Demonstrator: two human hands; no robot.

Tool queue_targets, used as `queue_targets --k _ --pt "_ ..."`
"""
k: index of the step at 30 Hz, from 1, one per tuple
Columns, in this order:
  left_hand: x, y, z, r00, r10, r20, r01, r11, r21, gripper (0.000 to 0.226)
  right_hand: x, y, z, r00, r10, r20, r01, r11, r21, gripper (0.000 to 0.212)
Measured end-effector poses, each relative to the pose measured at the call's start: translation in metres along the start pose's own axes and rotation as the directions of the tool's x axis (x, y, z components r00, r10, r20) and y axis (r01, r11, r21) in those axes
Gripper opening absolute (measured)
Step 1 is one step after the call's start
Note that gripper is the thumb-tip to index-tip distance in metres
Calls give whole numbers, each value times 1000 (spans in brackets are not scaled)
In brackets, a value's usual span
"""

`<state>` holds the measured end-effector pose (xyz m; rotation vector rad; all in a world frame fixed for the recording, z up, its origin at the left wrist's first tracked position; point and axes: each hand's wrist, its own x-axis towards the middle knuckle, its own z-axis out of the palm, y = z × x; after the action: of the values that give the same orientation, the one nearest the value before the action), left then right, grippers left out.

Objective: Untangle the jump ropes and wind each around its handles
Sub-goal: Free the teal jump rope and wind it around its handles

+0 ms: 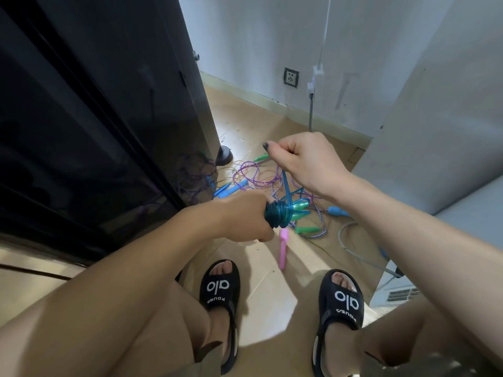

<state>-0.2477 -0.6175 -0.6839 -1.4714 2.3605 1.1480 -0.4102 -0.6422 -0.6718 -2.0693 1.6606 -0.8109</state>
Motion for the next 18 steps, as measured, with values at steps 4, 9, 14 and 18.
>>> queue_targets --k 4,9,14,18 --pt "-5 5 3 998 14 54 -15 1000 15 20 -5 -4 3 999 -28 23 28 1000 13 57" --pt "-4 7 3 996 -29 84 30 1000 -10 24 -5 -14 -1 997 -74 -20 74 997 -6 55" --pt "-6 10 0 998 16 68 -9 994 -110 34 -2 11 12 989 88 121 -87 996 -15 56" --pt "-8 7 -12 995 -15 -95 -30 886 -463 39 -9 31 26 941 211 264 -238 968 74 45"
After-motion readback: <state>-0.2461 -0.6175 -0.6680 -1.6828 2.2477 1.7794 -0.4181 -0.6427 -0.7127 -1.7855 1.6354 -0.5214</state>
